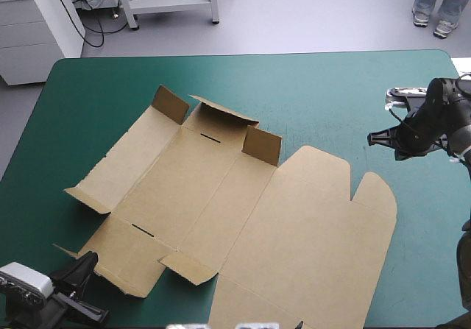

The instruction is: Fold the box

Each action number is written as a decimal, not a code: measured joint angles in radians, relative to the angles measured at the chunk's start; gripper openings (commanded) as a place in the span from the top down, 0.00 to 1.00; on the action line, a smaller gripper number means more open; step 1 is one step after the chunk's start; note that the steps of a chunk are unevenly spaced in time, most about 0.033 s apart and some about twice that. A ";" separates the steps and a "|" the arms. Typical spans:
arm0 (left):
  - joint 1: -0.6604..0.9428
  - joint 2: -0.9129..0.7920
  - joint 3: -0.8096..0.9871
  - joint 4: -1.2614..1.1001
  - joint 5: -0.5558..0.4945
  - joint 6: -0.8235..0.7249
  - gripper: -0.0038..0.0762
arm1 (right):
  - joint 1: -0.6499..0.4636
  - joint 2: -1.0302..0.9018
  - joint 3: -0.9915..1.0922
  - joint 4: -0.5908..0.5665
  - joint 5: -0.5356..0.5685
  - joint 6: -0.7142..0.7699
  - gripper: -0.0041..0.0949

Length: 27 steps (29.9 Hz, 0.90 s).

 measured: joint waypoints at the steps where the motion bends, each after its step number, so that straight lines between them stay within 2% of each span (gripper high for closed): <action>1: 0.000 0.000 0.000 0.000 0.000 0.000 0.96 | 0.000 0.000 0.000 0.000 0.000 0.000 0.98; 7: 0.000 0.000 0.000 0.000 -0.001 0.000 0.96 | 0.000 0.000 0.000 0.008 -0.005 -0.008 0.98; 13: 0.000 0.000 0.000 0.000 -0.001 0.000 0.96 | 0.009 0.002 -0.060 0.084 0.015 -0.066 0.98; 27: 0.000 0.000 0.000 0.000 -0.001 0.000 0.96 | 0.189 0.002 -0.344 0.098 0.051 -0.140 0.97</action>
